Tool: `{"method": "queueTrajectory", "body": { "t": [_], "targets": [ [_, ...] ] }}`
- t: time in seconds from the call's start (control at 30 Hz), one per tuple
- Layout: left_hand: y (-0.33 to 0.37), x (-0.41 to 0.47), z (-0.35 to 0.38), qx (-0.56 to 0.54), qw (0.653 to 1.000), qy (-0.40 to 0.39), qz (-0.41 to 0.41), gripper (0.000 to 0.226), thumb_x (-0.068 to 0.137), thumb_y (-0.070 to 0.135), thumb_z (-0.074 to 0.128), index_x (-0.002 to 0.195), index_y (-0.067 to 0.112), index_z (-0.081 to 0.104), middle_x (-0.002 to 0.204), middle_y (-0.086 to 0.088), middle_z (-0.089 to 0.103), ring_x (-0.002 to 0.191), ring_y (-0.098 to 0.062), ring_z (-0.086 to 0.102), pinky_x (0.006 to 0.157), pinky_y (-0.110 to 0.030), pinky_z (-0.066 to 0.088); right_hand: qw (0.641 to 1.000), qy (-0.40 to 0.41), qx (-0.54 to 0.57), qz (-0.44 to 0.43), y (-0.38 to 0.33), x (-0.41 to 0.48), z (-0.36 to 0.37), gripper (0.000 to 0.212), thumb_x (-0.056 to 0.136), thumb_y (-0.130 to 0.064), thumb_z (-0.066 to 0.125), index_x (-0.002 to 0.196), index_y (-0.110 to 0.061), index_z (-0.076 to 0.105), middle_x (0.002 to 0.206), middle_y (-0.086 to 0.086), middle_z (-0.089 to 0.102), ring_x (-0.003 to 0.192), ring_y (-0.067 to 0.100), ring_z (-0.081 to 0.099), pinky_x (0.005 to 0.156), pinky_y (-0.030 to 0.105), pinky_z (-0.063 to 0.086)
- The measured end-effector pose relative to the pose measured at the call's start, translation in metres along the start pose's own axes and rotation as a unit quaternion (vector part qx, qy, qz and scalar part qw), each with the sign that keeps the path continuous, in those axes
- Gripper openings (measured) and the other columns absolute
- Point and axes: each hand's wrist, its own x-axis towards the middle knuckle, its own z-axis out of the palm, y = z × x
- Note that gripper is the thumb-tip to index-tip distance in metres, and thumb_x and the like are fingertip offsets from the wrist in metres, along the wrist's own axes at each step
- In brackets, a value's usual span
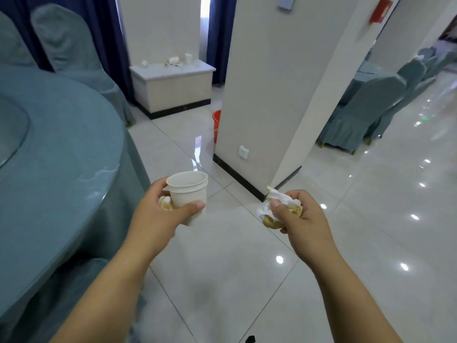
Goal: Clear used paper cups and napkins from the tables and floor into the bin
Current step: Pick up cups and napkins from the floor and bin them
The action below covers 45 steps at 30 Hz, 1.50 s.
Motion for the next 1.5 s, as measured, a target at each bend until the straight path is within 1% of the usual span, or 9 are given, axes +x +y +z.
{"method": "queueTrajectory", "body": {
  "t": [0.17,0.3,0.4,0.5,0.67,0.9,1.13,1.3,1.5],
  "targets": [
    [-0.001,0.086,0.017,0.0,0.999,0.024,-0.022,0.051,0.067,0.026,0.082,0.111,0.037,0.057,0.104,0.012,0.065,0.089,-0.008,0.061,0.059,-0.019,0.046,0.999,-0.031,-0.003,0.019,0.004,0.097,0.02,0.012,0.086,-0.029,0.064,0.085,-0.019,0.057,0.087,0.01,0.065,0.074,0.027,0.059,0.071,0.047,0.052],
    [-0.004,0.164,0.033,-0.013,0.998,0.05,-0.025,0.054,0.068,0.024,0.082,0.116,0.03,0.058,0.106,0.004,0.066,0.076,-0.011,0.057,0.046,-0.011,0.042,0.998,-0.05,0.016,0.018,0.007,0.192,0.04,0.012,0.086,-0.026,0.065,0.085,-0.017,0.057,0.081,0.007,0.064,0.07,0.02,0.057,0.069,0.044,0.05],
    [0.0,0.225,0.049,-0.021,0.996,0.082,-0.017,0.06,0.063,0.027,0.086,0.116,0.028,0.059,0.106,0.004,0.067,0.084,-0.013,0.062,0.051,-0.015,0.049,0.997,-0.071,0.043,0.001,0.002,0.269,0.054,0.014,0.087,-0.026,0.064,0.087,-0.014,0.056,0.07,-0.006,0.059,0.061,0.011,0.053,0.058,0.03,0.043],
    [0.011,0.283,0.066,0.0,0.993,0.114,-0.017,0.062,0.059,0.03,0.088,0.114,0.029,0.059,0.104,0.009,0.067,0.09,-0.01,0.064,0.059,-0.017,0.051,0.994,-0.104,0.039,-0.018,-0.011,0.348,0.067,0.018,0.087,-0.024,0.064,0.086,-0.008,0.055,0.068,-0.006,0.056,0.05,-0.001,0.05,0.052,0.02,0.041],
    [0.023,0.37,0.079,0.02,0.989,0.147,-0.027,0.056,0.066,0.03,0.081,0.116,0.032,0.056,0.1,0.009,0.065,0.081,-0.01,0.059,0.059,-0.022,0.043,0.988,-0.146,0.021,-0.045,-0.038,0.46,0.096,0.014,0.088,-0.029,0.062,0.087,-0.016,0.056,0.078,0.0,0.058,0.067,0.013,0.053,0.064,0.032,0.046],
    [0.002,0.485,0.066,0.018,0.976,0.212,-0.054,0.049,0.068,0.021,0.081,0.112,0.027,0.059,0.092,0.008,0.064,0.07,-0.006,0.055,0.051,-0.015,0.04,0.972,-0.225,-0.019,-0.068,-0.054,0.57,0.179,0.013,0.09,-0.029,0.058,0.089,-0.016,0.055,0.08,0.001,0.057,0.07,0.012,0.054,0.067,0.03,0.049],
    [-0.01,0.648,0.026,0.0,0.982,0.179,-0.055,0.054,0.07,0.02,0.079,0.118,0.025,0.054,0.102,0.008,0.062,0.088,-0.011,0.059,0.058,-0.018,0.043,0.977,-0.21,-0.011,-0.044,-0.087,0.694,0.278,0.011,0.088,-0.028,0.061,0.09,-0.018,0.056,0.09,0.006,0.061,0.086,0.026,0.061,0.079,0.047,0.053],
    [0.004,0.761,-0.005,0.024,0.987,0.152,-0.037,0.05,0.073,0.016,0.077,0.112,0.031,0.048,0.098,0.015,0.058,0.085,-0.003,0.056,0.057,-0.011,0.044,0.98,-0.198,-0.004,-0.035,-0.126,0.774,0.336,0.011,0.088,-0.032,0.061,0.094,-0.024,0.057,0.094,0.002,0.064,0.088,0.022,0.063,0.082,0.046,0.055],
    [-0.003,0.873,-0.017,0.05,0.991,0.115,-0.043,0.053,0.074,0.018,0.076,0.114,0.032,0.044,0.098,0.018,0.053,0.086,-0.008,0.055,0.06,-0.015,0.043,0.984,-0.179,-0.009,-0.008,-0.132,0.859,0.387,0.007,0.088,-0.025,0.061,0.091,-0.019,0.058,0.088,0.005,0.063,0.082,0.027,0.062,0.077,0.049,0.053]
  ]
}}
